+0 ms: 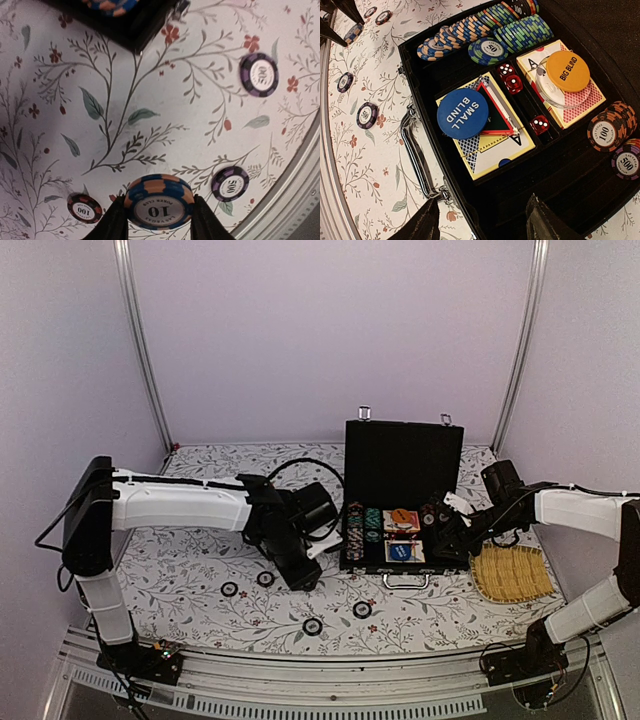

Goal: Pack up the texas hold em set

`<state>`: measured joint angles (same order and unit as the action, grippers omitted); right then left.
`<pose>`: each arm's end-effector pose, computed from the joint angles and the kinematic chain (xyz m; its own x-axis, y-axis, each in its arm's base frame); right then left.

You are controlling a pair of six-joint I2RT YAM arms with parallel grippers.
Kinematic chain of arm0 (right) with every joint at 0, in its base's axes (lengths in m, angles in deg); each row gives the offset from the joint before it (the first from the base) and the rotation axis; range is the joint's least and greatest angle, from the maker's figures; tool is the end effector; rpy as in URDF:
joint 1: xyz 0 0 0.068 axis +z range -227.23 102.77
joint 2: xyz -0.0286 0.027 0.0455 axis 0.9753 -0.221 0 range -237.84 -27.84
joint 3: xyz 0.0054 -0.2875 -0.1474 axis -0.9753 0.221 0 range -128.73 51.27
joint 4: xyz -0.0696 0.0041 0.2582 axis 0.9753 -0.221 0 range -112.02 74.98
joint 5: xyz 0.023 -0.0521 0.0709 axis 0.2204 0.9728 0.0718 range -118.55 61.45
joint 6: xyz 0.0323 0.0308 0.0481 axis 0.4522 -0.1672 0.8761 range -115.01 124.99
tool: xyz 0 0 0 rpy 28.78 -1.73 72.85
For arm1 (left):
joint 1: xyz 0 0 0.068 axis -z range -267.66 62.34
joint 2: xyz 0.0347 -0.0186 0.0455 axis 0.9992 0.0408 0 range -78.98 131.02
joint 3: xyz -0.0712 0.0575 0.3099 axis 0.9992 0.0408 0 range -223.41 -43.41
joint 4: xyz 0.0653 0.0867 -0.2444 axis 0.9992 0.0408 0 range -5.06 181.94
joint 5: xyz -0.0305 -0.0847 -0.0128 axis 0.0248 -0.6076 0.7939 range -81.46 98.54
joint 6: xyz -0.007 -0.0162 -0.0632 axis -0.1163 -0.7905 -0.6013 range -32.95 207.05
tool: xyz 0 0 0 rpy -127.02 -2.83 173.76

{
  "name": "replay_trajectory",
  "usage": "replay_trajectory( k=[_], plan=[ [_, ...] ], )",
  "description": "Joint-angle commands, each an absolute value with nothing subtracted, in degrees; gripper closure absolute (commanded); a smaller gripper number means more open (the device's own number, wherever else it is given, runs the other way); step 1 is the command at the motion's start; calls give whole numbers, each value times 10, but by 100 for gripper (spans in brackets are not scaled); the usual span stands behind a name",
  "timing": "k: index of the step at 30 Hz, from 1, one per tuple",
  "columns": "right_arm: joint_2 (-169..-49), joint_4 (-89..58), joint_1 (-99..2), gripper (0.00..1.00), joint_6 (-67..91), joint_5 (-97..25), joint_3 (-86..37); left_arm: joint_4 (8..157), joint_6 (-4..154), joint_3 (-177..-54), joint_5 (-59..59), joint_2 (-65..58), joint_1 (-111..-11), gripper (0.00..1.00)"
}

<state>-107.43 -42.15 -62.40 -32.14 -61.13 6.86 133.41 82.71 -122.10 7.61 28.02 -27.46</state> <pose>0.2419 0.0927 0.2241 -0.4064 -0.6337 -0.6582 -0.8814 0.4617 0.0997 0.1935 -0.3396 0.2268 -0.5482 0.8050 -0.2268 0.8304 0.5563 -0.0330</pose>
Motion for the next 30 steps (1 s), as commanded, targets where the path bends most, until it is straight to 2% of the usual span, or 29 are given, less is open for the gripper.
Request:
replay_trajectory(
  k=[1,11,30],
  plan=[
    [-1073,-430,-627,40,-326,-621,56,1321,824,-1302,87,286,-254,76],
    [-1072,-430,-626,40,-326,-619,56,1250,824,-1415,149,408,-247,75],
    [-1072,-430,-627,40,-325,-616,56,1188,820,-1407,189,449,-267,76]
  ],
)
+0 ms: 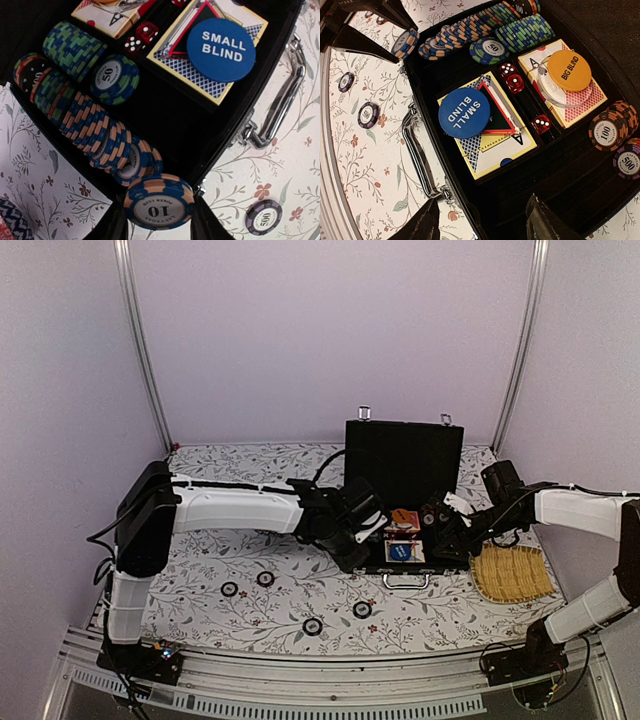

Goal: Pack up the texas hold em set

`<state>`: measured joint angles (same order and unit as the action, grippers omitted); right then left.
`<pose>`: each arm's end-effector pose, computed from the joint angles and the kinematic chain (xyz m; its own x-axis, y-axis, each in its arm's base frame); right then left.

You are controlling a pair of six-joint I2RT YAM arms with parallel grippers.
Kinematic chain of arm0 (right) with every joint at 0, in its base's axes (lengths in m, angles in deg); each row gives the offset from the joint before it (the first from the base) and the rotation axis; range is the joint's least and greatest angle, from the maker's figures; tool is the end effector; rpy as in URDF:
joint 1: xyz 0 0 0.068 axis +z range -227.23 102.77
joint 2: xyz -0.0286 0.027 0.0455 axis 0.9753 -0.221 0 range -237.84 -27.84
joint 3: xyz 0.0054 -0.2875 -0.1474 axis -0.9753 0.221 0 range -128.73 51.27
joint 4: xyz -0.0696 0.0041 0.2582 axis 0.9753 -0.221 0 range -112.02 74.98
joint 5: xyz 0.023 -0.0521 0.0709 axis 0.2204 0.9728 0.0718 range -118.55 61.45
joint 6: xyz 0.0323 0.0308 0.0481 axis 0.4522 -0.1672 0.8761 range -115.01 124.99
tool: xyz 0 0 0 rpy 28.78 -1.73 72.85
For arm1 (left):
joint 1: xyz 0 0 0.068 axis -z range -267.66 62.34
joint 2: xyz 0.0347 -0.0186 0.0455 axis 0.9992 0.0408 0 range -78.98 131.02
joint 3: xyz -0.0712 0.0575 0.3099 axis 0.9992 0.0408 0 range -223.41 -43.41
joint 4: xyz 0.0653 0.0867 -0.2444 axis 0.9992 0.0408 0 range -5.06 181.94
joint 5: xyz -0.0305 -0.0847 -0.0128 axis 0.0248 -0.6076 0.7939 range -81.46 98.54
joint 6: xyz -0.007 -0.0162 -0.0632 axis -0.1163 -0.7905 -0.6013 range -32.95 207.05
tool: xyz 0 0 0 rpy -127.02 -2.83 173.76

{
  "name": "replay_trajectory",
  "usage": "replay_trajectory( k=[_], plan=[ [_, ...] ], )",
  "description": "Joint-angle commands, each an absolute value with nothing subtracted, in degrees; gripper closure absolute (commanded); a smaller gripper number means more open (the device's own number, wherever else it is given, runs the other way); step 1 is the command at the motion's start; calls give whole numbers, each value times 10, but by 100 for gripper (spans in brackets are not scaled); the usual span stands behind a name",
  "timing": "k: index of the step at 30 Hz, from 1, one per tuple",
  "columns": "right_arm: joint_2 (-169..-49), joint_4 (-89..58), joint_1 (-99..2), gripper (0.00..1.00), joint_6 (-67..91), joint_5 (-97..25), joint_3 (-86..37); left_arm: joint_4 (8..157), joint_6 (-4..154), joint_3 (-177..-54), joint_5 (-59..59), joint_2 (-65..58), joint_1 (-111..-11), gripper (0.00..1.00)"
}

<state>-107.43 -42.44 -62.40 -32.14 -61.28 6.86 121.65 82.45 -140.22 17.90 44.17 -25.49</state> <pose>0.2414 0.0926 0.2239 -0.4093 -0.6336 -0.6566 -0.8814 0.4605 0.1050 0.2414 -0.4393 0.2088 -0.4821 0.7436 -0.4634 0.8020 0.5874 0.1082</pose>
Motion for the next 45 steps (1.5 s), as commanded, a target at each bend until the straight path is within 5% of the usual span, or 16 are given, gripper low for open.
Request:
replay_trajectory(
  k=[1,28,45],
  plan=[
    [-1073,-430,-627,40,-325,-616,56,1184,821,-1409,187,452,-270,76],
    [-1081,-430,-627,40,-326,-612,57,996,839,-1324,262,478,-305,73],
    [-1089,-430,-627,40,-327,-612,56,983,824,-1270,208,346,-309,43]
  ],
)
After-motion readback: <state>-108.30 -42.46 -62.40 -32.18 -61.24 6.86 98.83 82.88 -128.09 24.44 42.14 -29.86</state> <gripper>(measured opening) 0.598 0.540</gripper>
